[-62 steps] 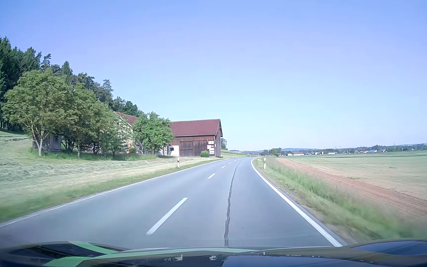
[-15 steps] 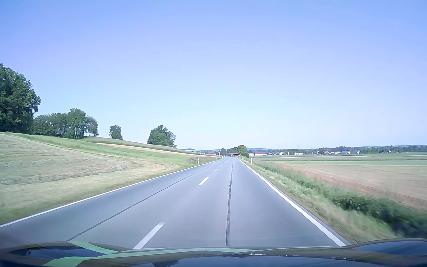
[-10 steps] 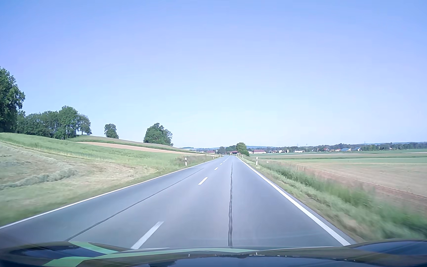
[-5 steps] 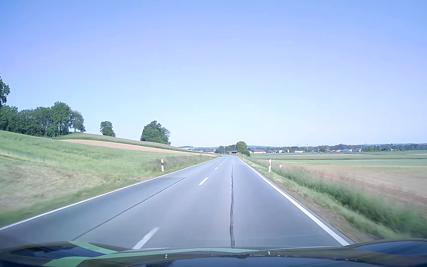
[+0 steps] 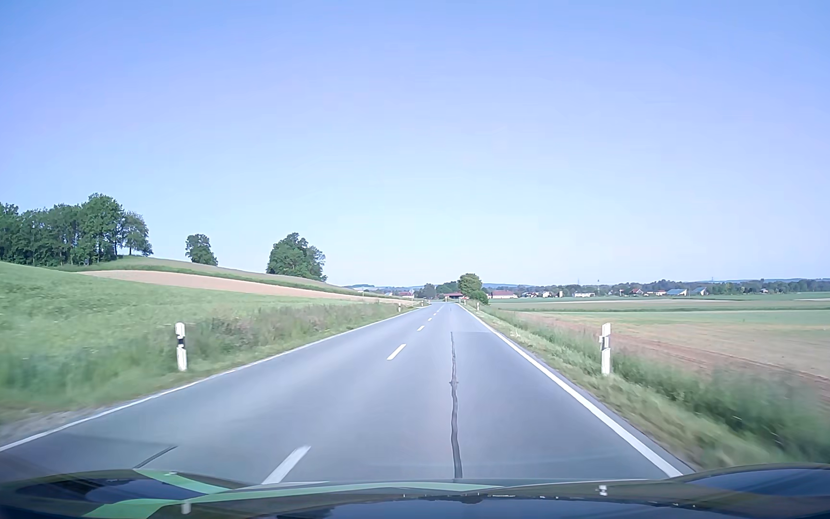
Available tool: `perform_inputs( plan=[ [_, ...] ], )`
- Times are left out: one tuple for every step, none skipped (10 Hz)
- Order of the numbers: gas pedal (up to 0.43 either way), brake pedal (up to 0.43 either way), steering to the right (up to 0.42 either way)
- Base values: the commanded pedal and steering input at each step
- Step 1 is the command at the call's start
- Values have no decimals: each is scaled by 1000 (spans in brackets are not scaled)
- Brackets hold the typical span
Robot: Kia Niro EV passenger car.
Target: Follow the waypoints while adhering to traffic rules and regulations
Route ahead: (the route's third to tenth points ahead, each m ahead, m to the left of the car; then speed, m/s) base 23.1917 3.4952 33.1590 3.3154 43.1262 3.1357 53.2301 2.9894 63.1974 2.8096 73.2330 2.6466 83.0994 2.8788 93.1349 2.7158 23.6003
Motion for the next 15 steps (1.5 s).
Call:
perform_inputs(
  plan=[
    [169, 0, -1],
    [169, 0, -1],
    [169, 0, -1],
    [169, 0, -1],
    [177, 0, -1],
    [177, 0, -1],
    [189, 0, -1],
    [197, 0, -1],
    [197, 0, -1],
    [197, 0, -1],
    [197, 0, -1],
    [197, 0, -1],
    [189, 0, -1],
    [169, 0, -1],
    [157, 0, -1]
  ],
)
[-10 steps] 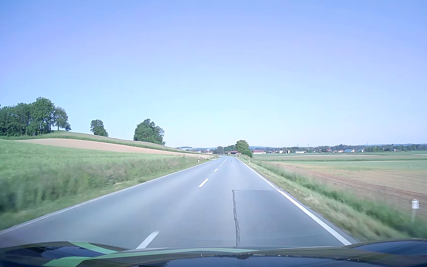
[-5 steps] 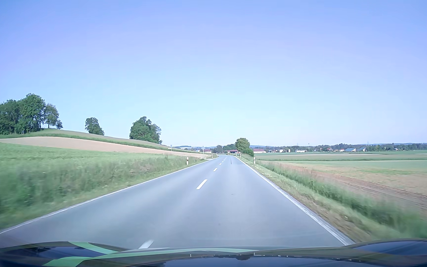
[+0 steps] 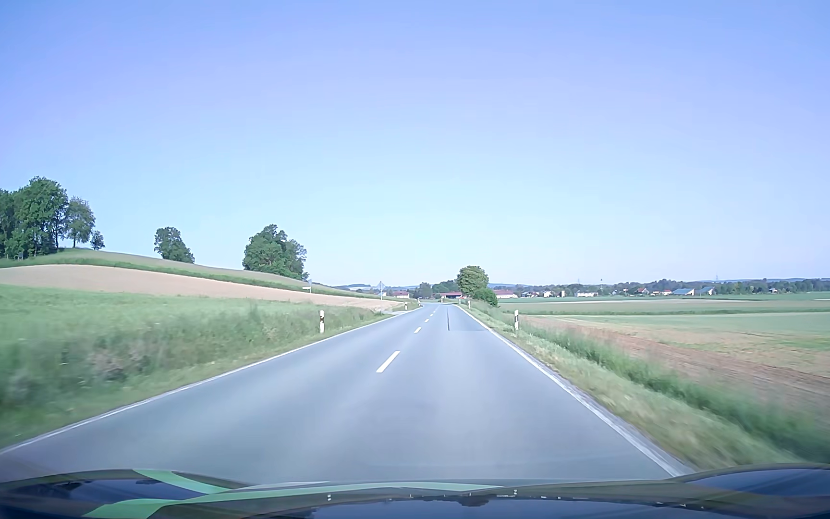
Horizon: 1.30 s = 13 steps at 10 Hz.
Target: Follow the waypoints while adhering to traffic rules and regulations
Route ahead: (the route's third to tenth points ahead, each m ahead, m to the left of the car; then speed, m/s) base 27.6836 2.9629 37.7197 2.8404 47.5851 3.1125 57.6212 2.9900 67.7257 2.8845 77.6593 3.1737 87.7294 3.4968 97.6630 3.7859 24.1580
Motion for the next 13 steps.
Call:
perform_inputs(
  plan=[
    [138, 0, -1],
    [130, 0, -1],
    [130, 0, -1],
    [138, 0, -1],
    [150, 0, -1],
    [169, 0, -1],
    [169, 0, -1],
    [169, 0, -1],
    [169, 0, -1],
    [130, 0, -1],
    [20, 0, -1],
    [0, 0, 0],
    [0, 0, -1]
  ],
)
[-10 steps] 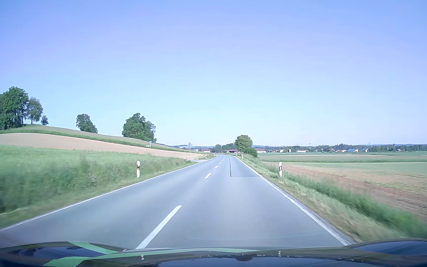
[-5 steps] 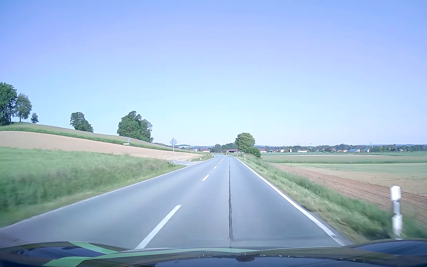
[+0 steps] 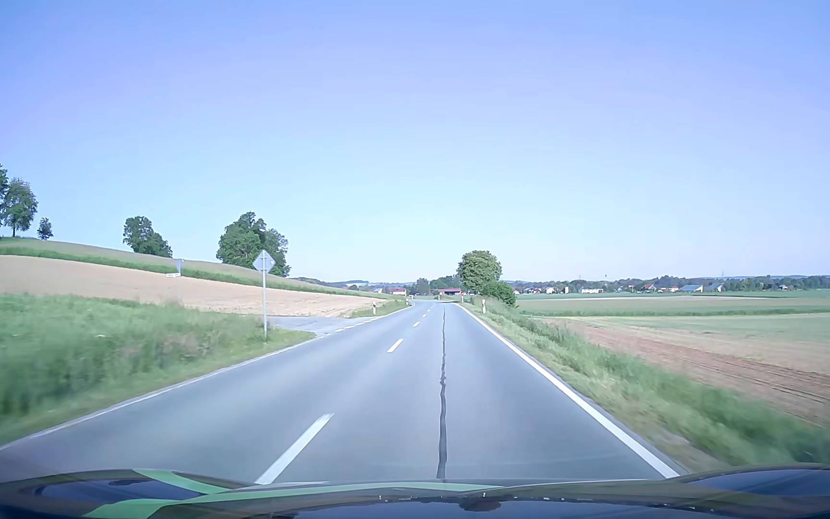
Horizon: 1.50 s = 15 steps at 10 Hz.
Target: Follow the waypoints while adhering to traffic rules and regulations
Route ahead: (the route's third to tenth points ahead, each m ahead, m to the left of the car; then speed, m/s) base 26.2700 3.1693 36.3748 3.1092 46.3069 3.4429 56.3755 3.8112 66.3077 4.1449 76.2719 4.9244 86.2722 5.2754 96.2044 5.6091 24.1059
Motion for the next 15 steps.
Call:
perform_inputs(
  plan=[
    [0, 0, -1],
    [0, 0, -1],
    [0, 0, -2],
    [0, 0, -2],
    [0, 0, -2],
    [0, 0, -3],
    [0, 0, -3],
    [8, 0, -3],
    [20, 0, -2],
    [47, 0, -2],
    [79, 0, -2],
    [110, 0, -3],
    [110, 0, -3],
    [118, 0, -3],
    [110, 0, -1]
  ],
)
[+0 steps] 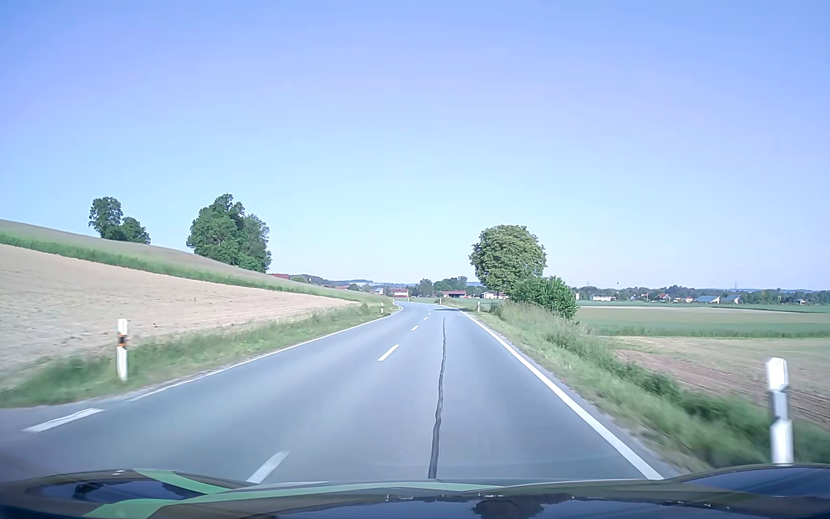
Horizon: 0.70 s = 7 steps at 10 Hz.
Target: Follow the waypoints while adhering to traffic rules and regulations
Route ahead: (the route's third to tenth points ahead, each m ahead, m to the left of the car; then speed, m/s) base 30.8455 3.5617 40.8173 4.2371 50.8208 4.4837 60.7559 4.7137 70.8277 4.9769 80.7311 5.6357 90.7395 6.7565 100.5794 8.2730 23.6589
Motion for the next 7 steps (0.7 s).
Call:
perform_inputs(
  plan=[
    [0, 0, 0],
    [0, 0, 0],
    [0, 0, -1],
    [0, 0, 0],
    [0, 0, -1],
    [0, 0, 0],
    [0, 0, 0]
  ],
)
